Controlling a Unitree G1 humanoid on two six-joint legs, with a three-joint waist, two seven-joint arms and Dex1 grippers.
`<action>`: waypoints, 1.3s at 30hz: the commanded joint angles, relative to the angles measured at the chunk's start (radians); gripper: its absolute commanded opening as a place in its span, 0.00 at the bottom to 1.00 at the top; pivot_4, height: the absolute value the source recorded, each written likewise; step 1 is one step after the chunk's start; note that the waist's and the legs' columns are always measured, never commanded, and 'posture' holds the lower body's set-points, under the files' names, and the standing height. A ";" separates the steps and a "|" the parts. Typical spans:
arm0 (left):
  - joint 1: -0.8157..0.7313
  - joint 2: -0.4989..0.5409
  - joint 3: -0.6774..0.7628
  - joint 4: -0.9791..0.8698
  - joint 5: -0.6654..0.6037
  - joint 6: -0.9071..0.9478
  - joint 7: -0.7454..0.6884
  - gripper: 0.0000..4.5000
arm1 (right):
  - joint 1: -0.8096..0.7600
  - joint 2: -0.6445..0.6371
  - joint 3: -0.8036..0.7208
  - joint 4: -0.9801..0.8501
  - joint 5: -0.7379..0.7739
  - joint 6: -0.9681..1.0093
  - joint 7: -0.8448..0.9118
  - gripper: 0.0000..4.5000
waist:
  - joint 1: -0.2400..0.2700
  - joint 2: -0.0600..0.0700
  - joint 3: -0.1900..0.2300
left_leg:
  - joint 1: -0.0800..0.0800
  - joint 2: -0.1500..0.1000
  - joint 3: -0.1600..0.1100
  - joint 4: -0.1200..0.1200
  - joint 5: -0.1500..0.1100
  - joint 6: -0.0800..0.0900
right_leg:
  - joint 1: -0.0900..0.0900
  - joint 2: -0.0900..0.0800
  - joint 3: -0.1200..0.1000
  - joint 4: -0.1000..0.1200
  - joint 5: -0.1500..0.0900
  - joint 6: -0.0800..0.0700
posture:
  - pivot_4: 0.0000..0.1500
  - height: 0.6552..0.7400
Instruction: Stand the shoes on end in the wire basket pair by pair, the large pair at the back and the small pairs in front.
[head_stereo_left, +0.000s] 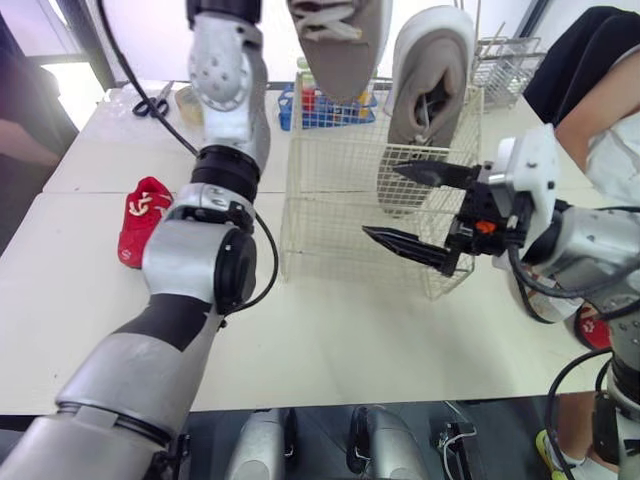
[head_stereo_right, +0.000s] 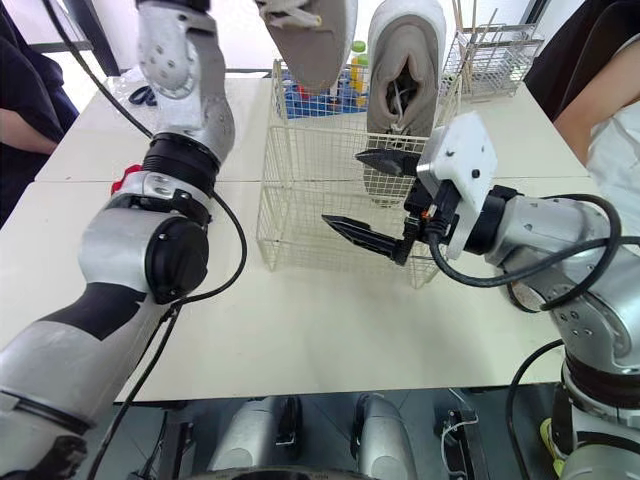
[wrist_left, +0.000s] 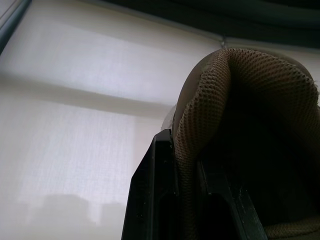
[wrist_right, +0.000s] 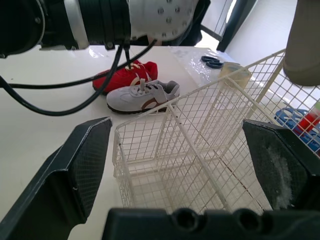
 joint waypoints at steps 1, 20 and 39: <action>0.002 -0.024 -0.044 -0.018 0.078 -0.048 0.093 0.01 | 0.009 -0.026 -0.057 -0.048 0.043 0.012 -0.040 1.00 | -0.001 0.000 0.000 | -0.001 0.000 0.000 0.001 -0.003 0.005 | 0.000 0.000 0.000 0.000 0.000 0.000 | 1.00 1.00; 0.267 -0.031 -0.246 -0.028 0.391 -0.020 0.413 0.01 | 0.017 -0.072 -0.052 -0.041 0.115 0.000 -0.080 1.00 | -0.001 0.000 0.000 | -0.001 0.000 0.000 0.002 -0.004 0.007 | -0.001 -0.001 0.000 0.000 0.001 0.001 | 1.00 1.00; 0.547 -0.029 -0.245 -0.309 0.268 0.126 0.264 0.99 | 0.010 -0.074 -0.028 -0.006 0.088 -0.036 -0.037 1.00 | 0.001 0.006 -0.008 | 0.005 0.000 0.000 0.003 -0.004 0.007 | 0.006 -0.004 0.000 0.002 0.002 0.000 | 1.00 1.00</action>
